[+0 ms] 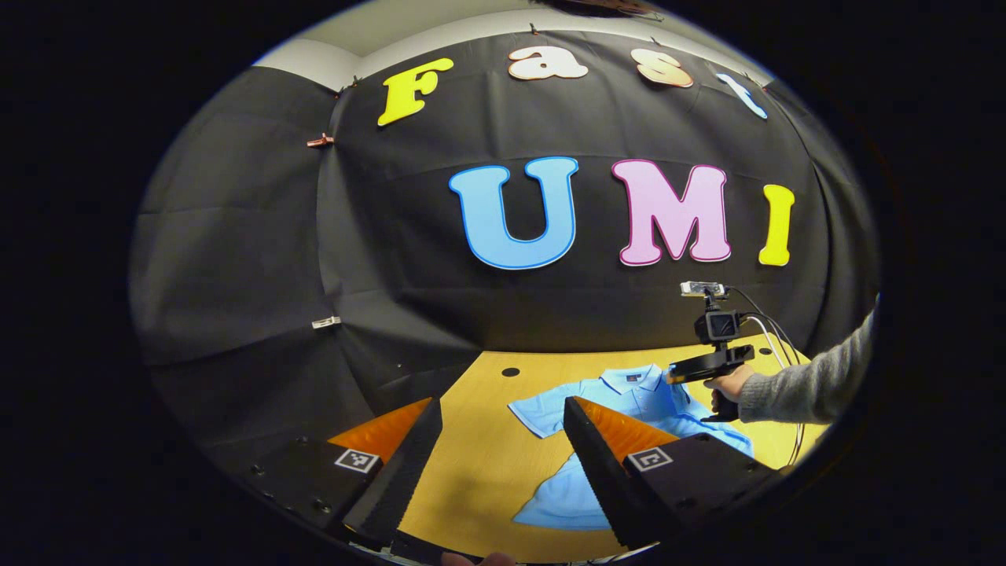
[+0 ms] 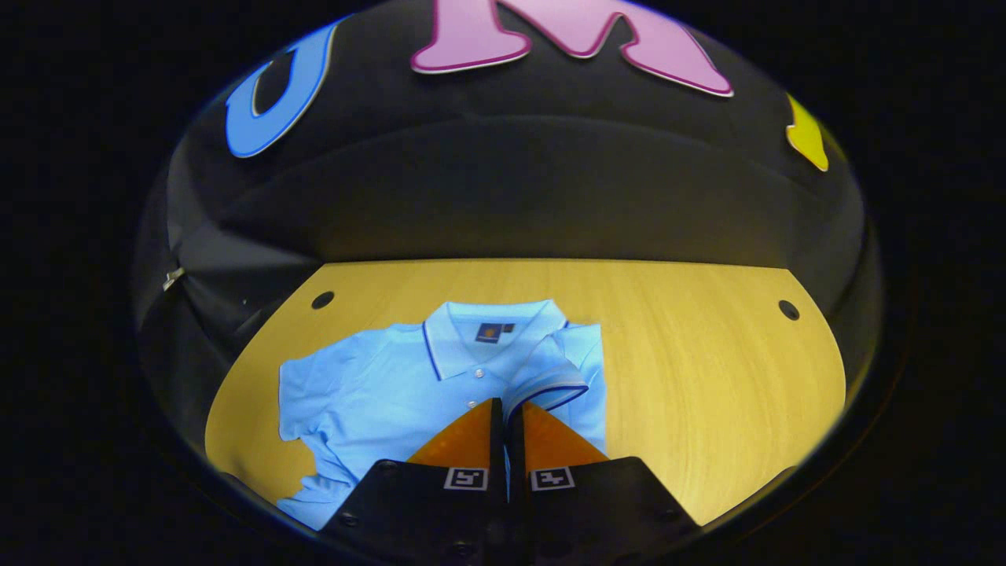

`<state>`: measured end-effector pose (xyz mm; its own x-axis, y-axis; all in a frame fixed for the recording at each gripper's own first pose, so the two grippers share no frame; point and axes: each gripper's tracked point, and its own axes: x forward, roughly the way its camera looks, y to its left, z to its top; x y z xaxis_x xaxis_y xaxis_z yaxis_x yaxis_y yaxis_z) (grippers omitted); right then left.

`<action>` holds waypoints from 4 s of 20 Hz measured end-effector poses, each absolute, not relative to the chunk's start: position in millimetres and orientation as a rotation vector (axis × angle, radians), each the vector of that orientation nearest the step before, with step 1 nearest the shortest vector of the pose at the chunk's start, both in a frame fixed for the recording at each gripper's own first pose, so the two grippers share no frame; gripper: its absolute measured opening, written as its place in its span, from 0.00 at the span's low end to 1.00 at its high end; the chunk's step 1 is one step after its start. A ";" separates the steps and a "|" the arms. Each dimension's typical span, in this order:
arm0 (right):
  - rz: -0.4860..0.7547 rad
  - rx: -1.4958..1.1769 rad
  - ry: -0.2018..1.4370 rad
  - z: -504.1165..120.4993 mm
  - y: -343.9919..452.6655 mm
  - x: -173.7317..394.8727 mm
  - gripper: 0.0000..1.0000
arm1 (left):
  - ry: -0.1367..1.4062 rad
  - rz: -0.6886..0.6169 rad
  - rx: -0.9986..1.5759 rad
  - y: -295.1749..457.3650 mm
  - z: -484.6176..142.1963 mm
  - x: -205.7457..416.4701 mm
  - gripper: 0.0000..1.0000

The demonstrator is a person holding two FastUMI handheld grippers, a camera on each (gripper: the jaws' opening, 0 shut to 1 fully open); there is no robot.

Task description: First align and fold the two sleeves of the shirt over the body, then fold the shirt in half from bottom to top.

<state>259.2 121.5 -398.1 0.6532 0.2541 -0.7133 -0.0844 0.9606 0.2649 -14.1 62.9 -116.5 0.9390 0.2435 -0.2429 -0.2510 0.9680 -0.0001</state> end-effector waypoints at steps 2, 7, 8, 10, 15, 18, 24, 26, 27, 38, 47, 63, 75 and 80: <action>0.237 0.181 0.857 -403.6 145.1 250.9 0.05 | 0.252 0.274 -0.031 71.5 -119.6 -21.6 0.99; 0.297 0.120 0.900 -423.1 182.8 234.9 0.05 | 0.267 0.342 -0.037 95.2 -124.5 -39.7 0.99; 0.304 0.108 0.905 -426.6 187.2 232.9 0.05 | 0.271 0.352 -0.039 99.5 -126.9 -43.5 0.99; 0.315 0.079 0.914 -432.7 192.6 231.2 0.05 | 0.276 0.368 -0.044 103.7 -129.2 -48.3 0.99; 0.310 0.028 0.928 -443.5 196.5 228.6 0.05 | 0.258 0.361 -0.040 102.4 -127.2 -49.5 0.99; 0.304 0.028 0.940 -447.0 197.7 227.1 0.06 | 0.256 0.359 -0.051 101.5 -128.7 -47.4 0.99; 0.285 0.049 0.931 -446.6 195.6 228.3 0.16 | 0.263 0.345 -0.049 98.7 -130.2 -39.7 0.99; 0.302 0.099 0.929 -443.3 202.0 223.6 0.49 | 0.269 0.334 -0.051 95.9 -131.3 -35.5 0.99; 0.306 0.105 0.918 -441.0 201.7 223.7 0.66 | 0.271 0.326 -0.050 93.9 -130.8 -32.2 0.99; 0.312 0.134 0.652 -368.5 175.8 236.0 0.84 | 0.319 0.224 -0.045 64.6 -152.0 18.6 0.99; 0.298 0.204 0.525 -302.5 106.3 186.5 0.83 | 0.418 0.126 -0.092 45.1 -209.0 138.3 0.99; 0.239 0.164 0.518 -276.6 -3.8 83.2 0.83 | 0.752 0.225 -0.141 78.1 -378.5 272.1 0.99; 0.241 0.197 0.598 -279.8 -8.6 31.6 0.84 | 0.898 0.257 -0.236 83.8 -427.3 285.2 1.00; 0.231 0.205 0.592 -280.6 -9.3 30.7 0.84 | 0.911 0.270 -0.254 83.3 -426.8 287.7 0.93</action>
<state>30.7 -9.3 -280.6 0.8052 0.2730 -0.5264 -0.1559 0.9540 0.2563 287.7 83.3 -426.8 0.5834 0.1222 -0.8030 -0.3355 0.9366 -0.1011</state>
